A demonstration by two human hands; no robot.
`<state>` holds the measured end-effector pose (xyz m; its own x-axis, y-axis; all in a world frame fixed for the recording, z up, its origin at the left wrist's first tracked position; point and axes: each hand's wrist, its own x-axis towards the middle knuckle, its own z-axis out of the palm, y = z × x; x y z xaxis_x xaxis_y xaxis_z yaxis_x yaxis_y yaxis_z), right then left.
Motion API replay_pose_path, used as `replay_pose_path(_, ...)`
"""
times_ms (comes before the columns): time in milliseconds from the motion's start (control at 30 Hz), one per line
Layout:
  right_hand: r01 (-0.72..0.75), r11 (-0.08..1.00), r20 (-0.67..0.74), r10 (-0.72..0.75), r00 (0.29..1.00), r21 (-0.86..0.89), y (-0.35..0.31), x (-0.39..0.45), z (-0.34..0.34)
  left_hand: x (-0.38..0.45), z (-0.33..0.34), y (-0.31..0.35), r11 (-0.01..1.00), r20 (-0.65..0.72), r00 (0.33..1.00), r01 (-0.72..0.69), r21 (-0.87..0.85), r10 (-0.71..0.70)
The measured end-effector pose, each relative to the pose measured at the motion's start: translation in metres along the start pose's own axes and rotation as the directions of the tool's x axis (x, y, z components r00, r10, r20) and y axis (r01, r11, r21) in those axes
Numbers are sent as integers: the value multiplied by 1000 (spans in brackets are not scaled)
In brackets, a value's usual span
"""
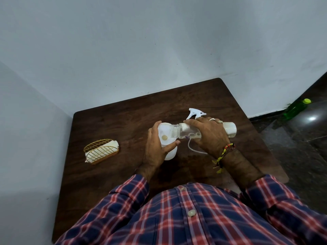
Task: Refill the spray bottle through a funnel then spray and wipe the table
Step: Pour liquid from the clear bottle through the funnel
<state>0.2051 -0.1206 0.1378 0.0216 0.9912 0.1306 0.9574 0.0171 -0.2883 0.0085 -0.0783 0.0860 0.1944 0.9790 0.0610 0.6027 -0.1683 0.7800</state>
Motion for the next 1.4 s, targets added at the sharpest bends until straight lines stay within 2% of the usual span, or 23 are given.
replay_pose_path(600, 0, 1000, -2, 0, 1000, -18, 2, 0, 2, 0, 1, 3, 1000, -30, 1000, -4, 31, 4)
replay_pose_path(1400, -4, 1000, -7, 4, 1000, -6, 2, 3, 3, 3, 4, 2, 1000, -1, 1000, 19, 21, -19)
